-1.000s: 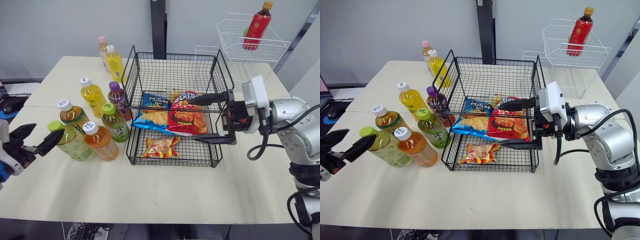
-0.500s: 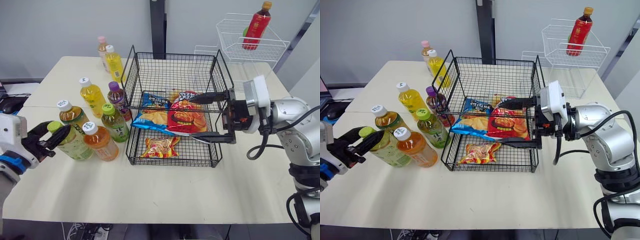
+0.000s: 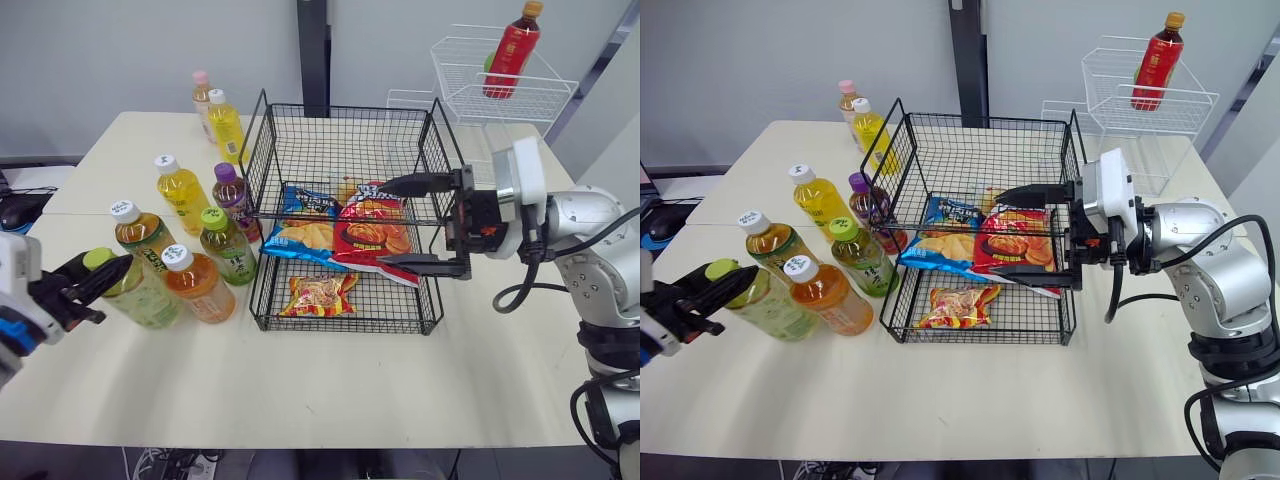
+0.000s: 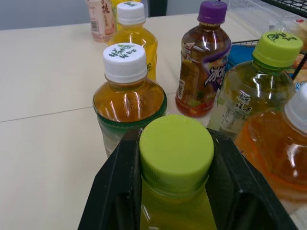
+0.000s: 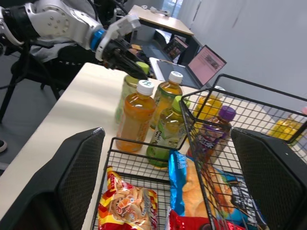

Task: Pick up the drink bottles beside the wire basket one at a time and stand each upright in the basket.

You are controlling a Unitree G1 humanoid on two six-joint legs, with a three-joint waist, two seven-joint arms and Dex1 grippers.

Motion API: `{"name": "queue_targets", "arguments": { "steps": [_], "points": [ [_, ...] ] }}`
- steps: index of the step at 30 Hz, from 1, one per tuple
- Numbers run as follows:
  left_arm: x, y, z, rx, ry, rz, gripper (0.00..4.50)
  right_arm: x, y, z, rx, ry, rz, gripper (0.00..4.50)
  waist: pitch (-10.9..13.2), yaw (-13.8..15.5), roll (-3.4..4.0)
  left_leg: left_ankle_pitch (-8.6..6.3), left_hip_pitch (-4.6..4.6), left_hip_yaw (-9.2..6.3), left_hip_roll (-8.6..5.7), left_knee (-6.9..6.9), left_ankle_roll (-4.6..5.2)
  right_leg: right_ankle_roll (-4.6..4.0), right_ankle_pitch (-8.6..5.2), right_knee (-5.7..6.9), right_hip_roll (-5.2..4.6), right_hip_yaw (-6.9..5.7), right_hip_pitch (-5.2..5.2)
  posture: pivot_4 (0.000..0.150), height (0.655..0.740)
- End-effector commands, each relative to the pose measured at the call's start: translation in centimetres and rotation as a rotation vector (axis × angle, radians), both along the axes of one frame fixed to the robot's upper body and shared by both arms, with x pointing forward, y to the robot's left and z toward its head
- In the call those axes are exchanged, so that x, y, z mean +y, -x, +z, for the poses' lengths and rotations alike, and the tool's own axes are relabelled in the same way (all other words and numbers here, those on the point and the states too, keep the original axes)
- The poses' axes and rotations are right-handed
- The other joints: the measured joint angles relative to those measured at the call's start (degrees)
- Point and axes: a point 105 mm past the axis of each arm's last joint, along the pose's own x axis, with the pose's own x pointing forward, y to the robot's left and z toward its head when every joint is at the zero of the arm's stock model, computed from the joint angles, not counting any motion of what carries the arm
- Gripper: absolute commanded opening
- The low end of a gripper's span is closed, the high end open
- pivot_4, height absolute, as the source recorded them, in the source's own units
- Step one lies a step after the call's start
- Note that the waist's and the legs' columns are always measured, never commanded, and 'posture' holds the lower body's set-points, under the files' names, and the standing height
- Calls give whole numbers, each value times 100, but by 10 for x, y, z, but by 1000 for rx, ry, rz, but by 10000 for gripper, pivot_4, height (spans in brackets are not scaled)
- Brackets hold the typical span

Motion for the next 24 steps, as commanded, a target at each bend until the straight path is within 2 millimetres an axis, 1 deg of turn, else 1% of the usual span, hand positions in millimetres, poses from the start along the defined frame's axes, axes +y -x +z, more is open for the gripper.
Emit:
{"name": "queue_targets", "arguments": {
  "steps": [1,2,4,5,6,10,13,16,19,22,24],
  "points": [
    [-6,13,40,-60,-86,-76,13549,-4,7,14,-59,-31,-12,45000,1,4,0,0,0,-1,0,0,0,0,0,-1,0,-1,0,1500,7400],
    [-5,16,48,-61,-104,-87,13549,-6,7,15,-58,-35,-19,45000,1,6,0,0,0,-1,-1,1,0,0,0,0,0,-1,0,1500,7400],
    [-4,18,76,-86,-128,-108,13549,-10,9,18,-58,-48,-38,45000,2,31,-2,0,0,-1,-1,1,0,0,0,0,0,-1,1,1500,7400],
    [-5,17,93,-108,-128,-126,13549,-12,9,22,-58,-66,-55,45000,2,53,-4,1,-1,-4,-1,3,0,0,0,-1,0,-4,1,1500,7400],
    [-7,17,103,-121,-126,-137,13549,-14,9,24,-57,-79,-67,45000,3,74,-5,1,-1,-8,-1,5,0,0,0,-1,0,-8,2,1500,7400],
    [-16,5,145,-171,-118,-211,13549,-23,11,28,-47,-86,-125,45000,5,98,-1,0,-1,-3,-5,2,0,1,0,-7,-1,-5,4,1500,7400],
    [-22,-5,170,-206,-112,-263,13549,-29,13,27,-46,-80,-167,45000,11,112,7,0,0,1,-6,-5,0,1,-1,-8,-1,-2,0,1500,7400],
    [-31,-24,203,-312,-74,-313,13549,-39,12,28,-63,-100,-259,45000,12,147,6,0,-3,2,-4,-6,-1,1,-1,-6,6,-1,-7,1500,7400],
    [-51,-52,232,-391,-22,-386,13549,-51,11,26,-74,-114,-356,45000,14,237,-8,2,-12,-5,-8,7,-2,4,0,-2,18,-3,-6,1500,7400],
    [-75,-77,250,-406,-24,-460,13549,-57,18,22,-72,-118,-410,45000,14,282,-10,3,-19,0,-18,14,-3,15,1,-6,19,2,-5,1500,7400],
    [-92,-91,259,-412,-13,-513,13549,-59,21,20,-69,-125,-440,45000,16,283,-7,11,-27,-1,-19,18,-16,20,-2,-10,18,3,-9,1500,7400]
  ]
}}
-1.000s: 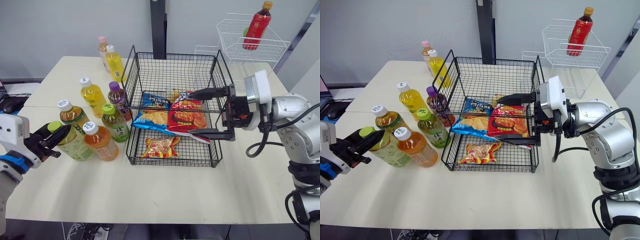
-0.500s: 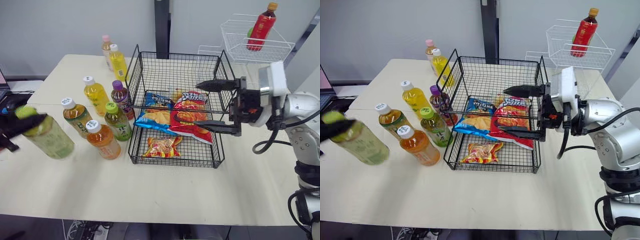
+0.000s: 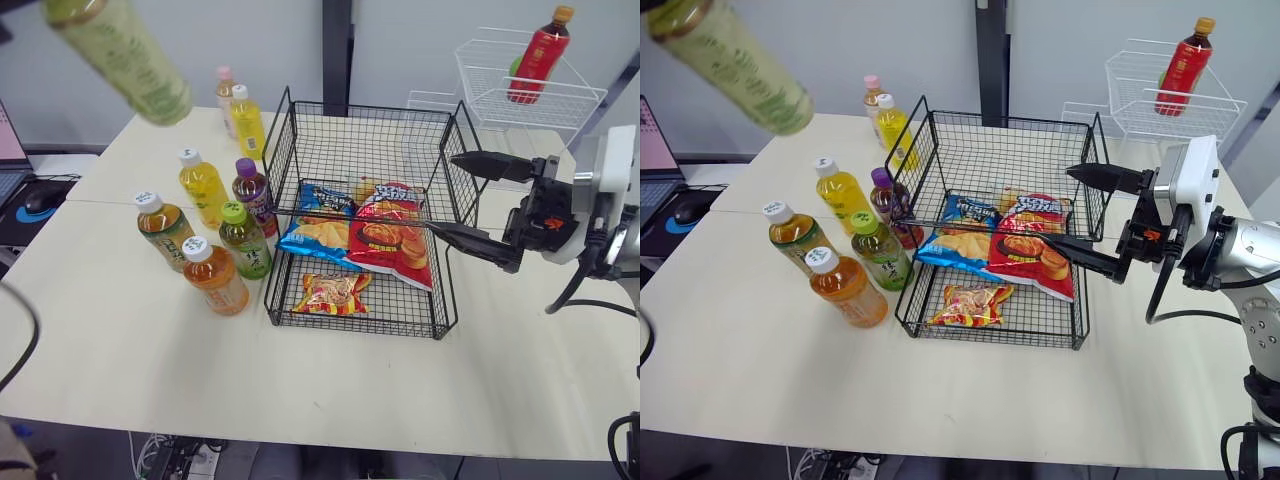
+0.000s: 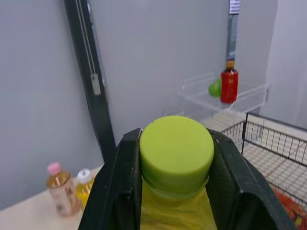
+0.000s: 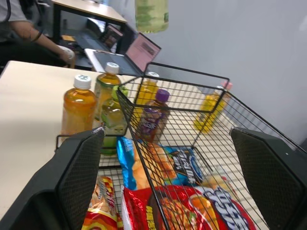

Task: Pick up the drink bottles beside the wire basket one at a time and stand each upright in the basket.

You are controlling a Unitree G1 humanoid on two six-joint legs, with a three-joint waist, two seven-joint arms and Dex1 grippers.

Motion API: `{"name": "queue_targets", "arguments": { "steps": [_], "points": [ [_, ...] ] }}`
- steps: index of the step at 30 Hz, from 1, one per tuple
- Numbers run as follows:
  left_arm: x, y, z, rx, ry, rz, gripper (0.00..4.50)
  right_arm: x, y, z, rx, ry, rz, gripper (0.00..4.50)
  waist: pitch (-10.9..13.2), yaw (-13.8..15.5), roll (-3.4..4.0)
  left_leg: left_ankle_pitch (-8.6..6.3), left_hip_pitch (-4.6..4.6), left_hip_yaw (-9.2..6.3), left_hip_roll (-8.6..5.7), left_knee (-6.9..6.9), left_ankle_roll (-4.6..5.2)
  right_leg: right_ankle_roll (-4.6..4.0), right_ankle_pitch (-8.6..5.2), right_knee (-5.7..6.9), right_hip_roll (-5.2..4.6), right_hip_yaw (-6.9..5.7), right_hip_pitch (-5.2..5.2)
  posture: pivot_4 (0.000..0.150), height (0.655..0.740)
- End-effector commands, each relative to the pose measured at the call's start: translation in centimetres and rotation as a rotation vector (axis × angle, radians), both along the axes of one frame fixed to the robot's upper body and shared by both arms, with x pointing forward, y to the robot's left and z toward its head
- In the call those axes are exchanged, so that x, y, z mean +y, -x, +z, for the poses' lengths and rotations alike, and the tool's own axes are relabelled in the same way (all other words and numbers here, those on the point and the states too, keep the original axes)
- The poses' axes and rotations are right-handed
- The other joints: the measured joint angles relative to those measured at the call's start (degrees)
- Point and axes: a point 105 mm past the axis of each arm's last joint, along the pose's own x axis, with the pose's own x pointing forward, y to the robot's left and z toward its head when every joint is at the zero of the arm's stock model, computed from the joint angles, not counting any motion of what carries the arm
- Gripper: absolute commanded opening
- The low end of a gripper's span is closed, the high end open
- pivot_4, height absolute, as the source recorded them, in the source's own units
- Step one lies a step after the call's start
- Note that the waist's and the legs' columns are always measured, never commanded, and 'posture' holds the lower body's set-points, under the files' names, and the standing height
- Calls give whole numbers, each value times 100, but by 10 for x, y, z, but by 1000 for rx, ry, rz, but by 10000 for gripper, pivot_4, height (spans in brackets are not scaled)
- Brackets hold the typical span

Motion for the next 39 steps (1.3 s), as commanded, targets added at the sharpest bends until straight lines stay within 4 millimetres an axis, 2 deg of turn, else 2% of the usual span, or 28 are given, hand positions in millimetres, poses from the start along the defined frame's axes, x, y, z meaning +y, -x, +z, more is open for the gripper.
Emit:
{"name": "queue_targets", "arguments": {
  "steps": [1,2,6,9,14,18,22,26,33,38,39],
  "points": [
    [-19,-13,17,-45,-30,-48,13549,-3,12,10,-64,-11,-46,45000,2,-5,3,0,-4,3,0,0,0,1,0,-1,0,3,-5,1500,7400],
    [-25,-17,19,-44,-37,-66,13549,-3,13,9,-62,-11,-55,45000,2,-13,2,1,-11,-1,1,0,-1,1,0,-3,0,1,-9,1500,7400],
    [-83,-37,24,-52,-63,-230,13549,-6,21,3,-54,-32,-123,45000,3,-68,2,7,-57,-17,3,5,-10,1,-1,-2,1,-6,-48,1500,7400],
    [-125,-47,20,-51,-67,-330,13549,-11,22,-2,-80,-30,-219,45000,3,-74,3,13,-93,-16,0,8,-18,1,-1,0,-1,-5,-81,1500,7400],
    [-183,-57,-4,-26,-90,-461,13549,-11,25,-11,-113,-52,-322,45000,6,-153,7,13,-92,-9,-1,5,-18,6,-4,-2,-2,1,-83,1500,7400],
    [-212,-67,-25,-28,-145,-469,13549,-7,25,-12,-134,-92,-379,45000,8,-172,11,20,-81,-8,-1,6,-28,7,-5,15,1,6,-83,1500,7400],
    [-233,-77,-38,-34,-154,-426,13549,0,19,-13,-145,-142,-443,45000,7,-193,11,23,-74,-8,-1,6,-31,17,-11,18,2,9,-79,1500,7400],
    [-240,-82,-42,-37,-142,-387,13549,6,17,-12,-144,-183,-460,45000,8,-204,13,24,-75,-5,-3,6,-30,10,-7,18,2,13,-80,1500,7400],
    [-244,-93,-54,-6,-129,-319,13549,9,12,-4,-170,-219,-473,45000,8,-205,13,24,-77,-6,-4,6,-30,7,-5,17,1,12,-81,1500,7400],
    [-244,-95,-54,6,-115,-310,13549,7,8,2,-196,-243,-488,45000,8,-206,13,24,-76,-6,-5,7,-30,7,-5,18,2,10,-80,1500,7400],
    [-243,-95,-55,8,-120,-310,17049,6,8,3,-200,-248,-491,45000,8,-206,13,24,-76,-7,-4,7,-30,6,-5,19,2,10,-80,1500,7400]
  ]
}}
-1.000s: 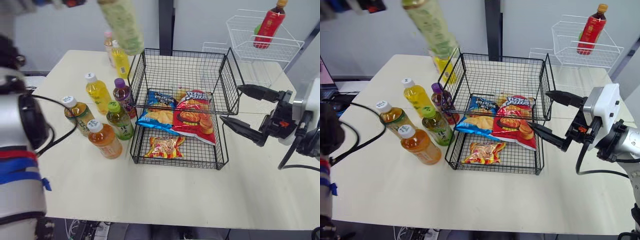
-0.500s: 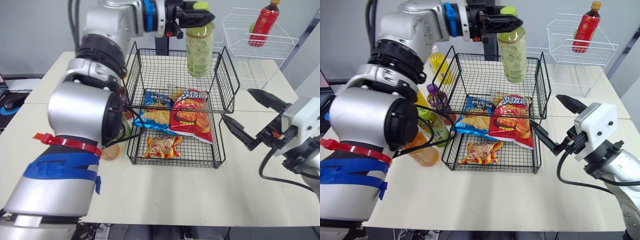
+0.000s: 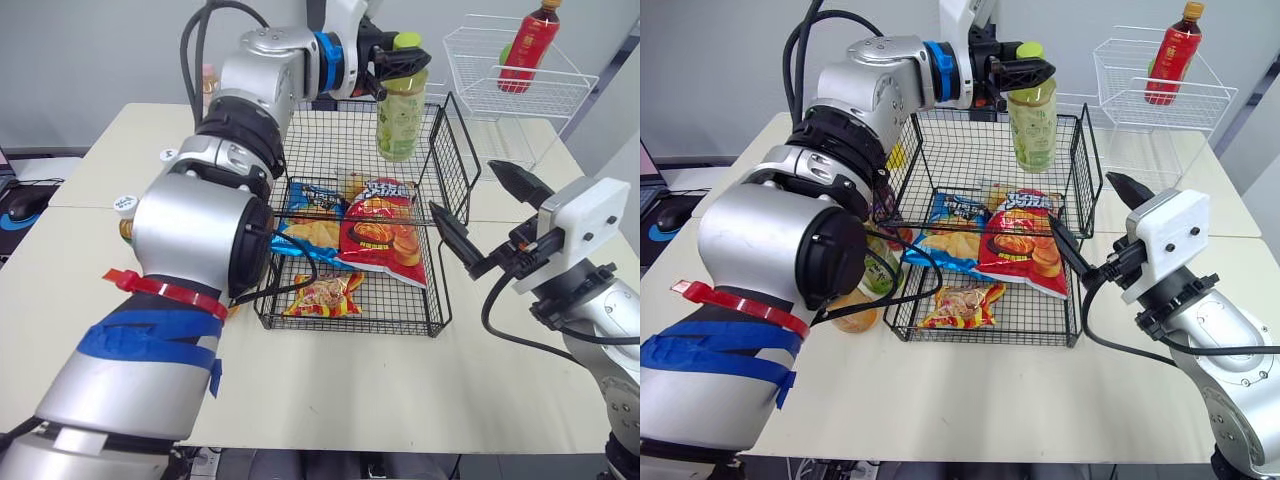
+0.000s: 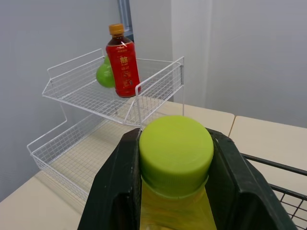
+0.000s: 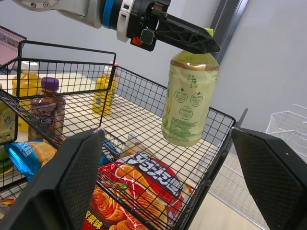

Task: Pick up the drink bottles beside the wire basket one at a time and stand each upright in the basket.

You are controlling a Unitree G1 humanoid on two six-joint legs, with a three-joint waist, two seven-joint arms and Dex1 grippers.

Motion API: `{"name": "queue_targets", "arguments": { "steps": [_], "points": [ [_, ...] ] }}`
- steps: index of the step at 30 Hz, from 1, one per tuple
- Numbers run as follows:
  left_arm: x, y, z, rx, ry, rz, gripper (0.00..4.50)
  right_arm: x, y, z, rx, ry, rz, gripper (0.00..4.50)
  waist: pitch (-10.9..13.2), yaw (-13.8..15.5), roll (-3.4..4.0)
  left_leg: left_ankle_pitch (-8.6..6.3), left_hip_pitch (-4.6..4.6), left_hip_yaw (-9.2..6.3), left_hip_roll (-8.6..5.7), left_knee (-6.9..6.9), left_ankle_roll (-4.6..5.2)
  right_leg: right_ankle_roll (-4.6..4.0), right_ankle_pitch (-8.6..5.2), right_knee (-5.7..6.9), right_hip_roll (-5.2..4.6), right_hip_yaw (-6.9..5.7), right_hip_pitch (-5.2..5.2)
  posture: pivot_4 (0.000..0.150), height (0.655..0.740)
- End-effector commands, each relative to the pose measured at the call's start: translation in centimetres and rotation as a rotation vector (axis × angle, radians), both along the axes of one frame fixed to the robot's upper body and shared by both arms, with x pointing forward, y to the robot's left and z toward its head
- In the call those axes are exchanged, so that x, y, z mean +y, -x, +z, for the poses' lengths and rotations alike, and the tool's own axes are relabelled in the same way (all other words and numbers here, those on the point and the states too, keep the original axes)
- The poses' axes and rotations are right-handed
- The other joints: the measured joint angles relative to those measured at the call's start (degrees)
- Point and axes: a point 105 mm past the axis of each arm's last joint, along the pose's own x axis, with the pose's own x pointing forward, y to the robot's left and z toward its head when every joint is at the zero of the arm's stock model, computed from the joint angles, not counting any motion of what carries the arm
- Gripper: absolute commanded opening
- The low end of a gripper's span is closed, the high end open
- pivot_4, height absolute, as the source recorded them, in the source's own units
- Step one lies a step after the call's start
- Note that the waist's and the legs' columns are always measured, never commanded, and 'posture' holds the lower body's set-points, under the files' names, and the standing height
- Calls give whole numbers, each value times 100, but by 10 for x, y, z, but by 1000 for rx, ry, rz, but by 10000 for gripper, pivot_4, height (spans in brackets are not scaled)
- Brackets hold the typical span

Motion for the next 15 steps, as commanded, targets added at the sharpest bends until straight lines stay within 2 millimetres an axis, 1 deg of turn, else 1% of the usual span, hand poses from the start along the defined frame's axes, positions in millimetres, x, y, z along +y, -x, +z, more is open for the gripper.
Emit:
{"name": "queue_targets", "arguments": {
  "steps": [1,3,6,9,10,13,15],
  "points": [
    [-2,10,27,-76,31,-21,20684,0,4,13,-72,-19,-11,45000,0,0,0,0,0,0,0,0,0,0,0,0,0,-1,0,1500,7400],
    [0,12,29,-75,25,-39,25606,0,3,13,-74,-21,-11,45000,-1,-1,1,0,1,-1,0,0,0,0,0,1,0,-1,1,1500,7400],
    [5,16,34,-78,24,-65,35031,2,2,14,-75,-26,-2,45000,-1,-3,1,0,3,1,0,2,0,-1,0,4,0,0,2,1500,7400],
    [11,19,36,-81,15,-88,43411,2,2,14,-76,-27,5,45000,-1,-3,1,1,5,0,0,4,0,-1,0,6,0,-2,3,1500,7400],
    [16,20,36,-80,6,-100,44621,2,1,14,-75,-27,9,45000,-1,-3,2,1,5,-1,0,4,0,-1,0,6,0,-2,4,1500,7400],
    [31,26,35,-73,-35,-150,44621,3,1,14,-70,-21,24,45000,-1,-36,2,1,5,0,0,5,0,-1,1,8,0,-2,4,1500,7400],
    [46,31,39,-87,-60,-171,44621,3,0,13,-62,-16,38,45000,-1,-61,2,1,6,-1,1,4,0,-1,1,8,1,-2,4,1500,7400]
  ]
}}
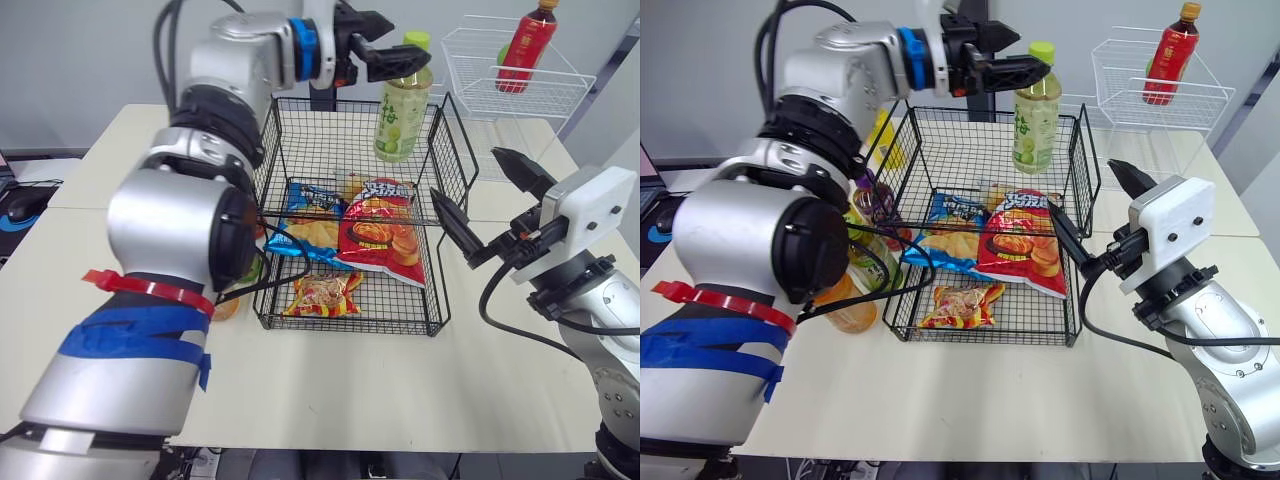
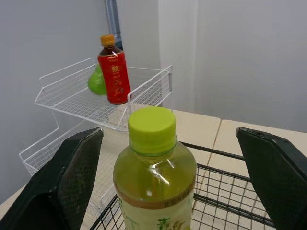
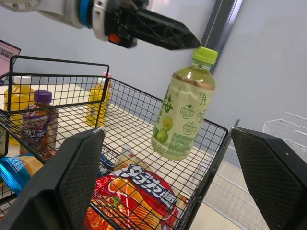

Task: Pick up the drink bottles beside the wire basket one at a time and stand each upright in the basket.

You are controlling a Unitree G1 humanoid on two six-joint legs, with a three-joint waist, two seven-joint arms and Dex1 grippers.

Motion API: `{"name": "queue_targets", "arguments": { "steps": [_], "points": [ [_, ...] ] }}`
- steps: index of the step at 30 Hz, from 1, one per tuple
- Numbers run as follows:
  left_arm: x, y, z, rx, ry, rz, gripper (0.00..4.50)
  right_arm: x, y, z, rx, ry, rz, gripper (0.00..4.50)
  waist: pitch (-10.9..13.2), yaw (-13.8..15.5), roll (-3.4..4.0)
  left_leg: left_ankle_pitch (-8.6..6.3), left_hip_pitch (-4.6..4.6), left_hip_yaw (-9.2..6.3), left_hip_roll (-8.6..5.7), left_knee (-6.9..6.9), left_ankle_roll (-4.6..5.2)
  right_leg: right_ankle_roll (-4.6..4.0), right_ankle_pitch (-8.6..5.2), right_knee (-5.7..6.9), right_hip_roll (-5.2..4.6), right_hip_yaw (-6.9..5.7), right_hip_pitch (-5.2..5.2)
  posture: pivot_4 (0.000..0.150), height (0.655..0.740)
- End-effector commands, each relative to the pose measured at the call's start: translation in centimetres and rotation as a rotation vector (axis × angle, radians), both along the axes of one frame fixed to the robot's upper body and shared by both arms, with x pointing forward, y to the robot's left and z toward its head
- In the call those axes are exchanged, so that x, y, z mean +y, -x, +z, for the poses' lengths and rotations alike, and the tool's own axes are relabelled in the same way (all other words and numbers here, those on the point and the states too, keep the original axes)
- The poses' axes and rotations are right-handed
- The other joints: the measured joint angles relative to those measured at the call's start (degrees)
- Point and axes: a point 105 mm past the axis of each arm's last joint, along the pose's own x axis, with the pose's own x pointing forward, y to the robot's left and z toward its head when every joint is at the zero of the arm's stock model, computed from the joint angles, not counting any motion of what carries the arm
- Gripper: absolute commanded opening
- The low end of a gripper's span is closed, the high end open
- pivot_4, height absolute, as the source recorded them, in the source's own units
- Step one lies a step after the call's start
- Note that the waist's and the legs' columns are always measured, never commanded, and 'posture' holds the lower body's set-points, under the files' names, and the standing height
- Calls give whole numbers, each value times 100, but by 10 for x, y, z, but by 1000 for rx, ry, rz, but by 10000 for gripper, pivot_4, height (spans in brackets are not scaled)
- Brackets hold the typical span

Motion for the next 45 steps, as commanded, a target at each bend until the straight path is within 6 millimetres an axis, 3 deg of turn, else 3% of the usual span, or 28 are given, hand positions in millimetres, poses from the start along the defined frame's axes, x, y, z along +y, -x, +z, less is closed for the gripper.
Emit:
{"name": "queue_targets", "arguments": {
  "steps": [1,7,11,15,20,26,29,33,37,45],
  "points": [
    [22,18,24,-93,-44,-49,44621,2,4,9,-44,8,36,45000,0,-20,1,0,0,-1,0,0,0,0,0,0,0,0,0,1500,7400],
    [78,36,36,-122,-72,-1,44621,7,1,6,8,42,143,45000,-2,-31,3,1,7,1,7,2,-2,-1,0,10,5,6,1,1500,7400],
    [117,71,33,-155,-79,-9,44621,14,4,3,82,109,308,45000,-3,-45,5,1,11,10,8,8,-2,-2,0,23,3,20,-1,1500,7400],
    [166,96,23,-111,-59,160,44621,19,11,-1,158,174,475,45000,-2,-62,6,1,16,12,13,14,-2,-5,-1,39,5,30,-4,1500,7400],
    [225,125,-3,-24,-102,384,44621,27,15,-5,233,224,653,45000,-3,-35,5,-2,18,10,12,55,3,-6,-4,76,6,42,-1,1500,7400],
    [278,165,-48,129,-131,551,44621,38,11,-5,252,242,784,45000,-10,-14,-6,-7,35,8,14,76,40,0,-5,99,4,38,14,1500,7400],
    [298,176,-61,146,-99,640,44621,41,12,-7,259,251,830,45000,-13,2,-13,-7,42,-6,15,75,41,-6,-2,99,2,22,27,1500,7400],
    [326,178,-88,173,-37,765,44621,46,11,-8,256,261,855,45000,-13,12,-10,-8,47,-27,11,74,43,-9,-1,92,-7,-1,43,1500,7400],
    [330,167,-111,205,-25,792,44621,47,13,-6,249,260,859,45000,-16,27,-16,-9,53,-44,12,72,43,-15,3,91,-8,-16,57,1500,7400],
    [328,109,-131,175,7,841,44621,53,17,-6,238,239,857,45000,-21,89,-24,-9,55,-50,12,72,44,-22,7,89,-9,-23,65,1500,7400]
  ]
}}
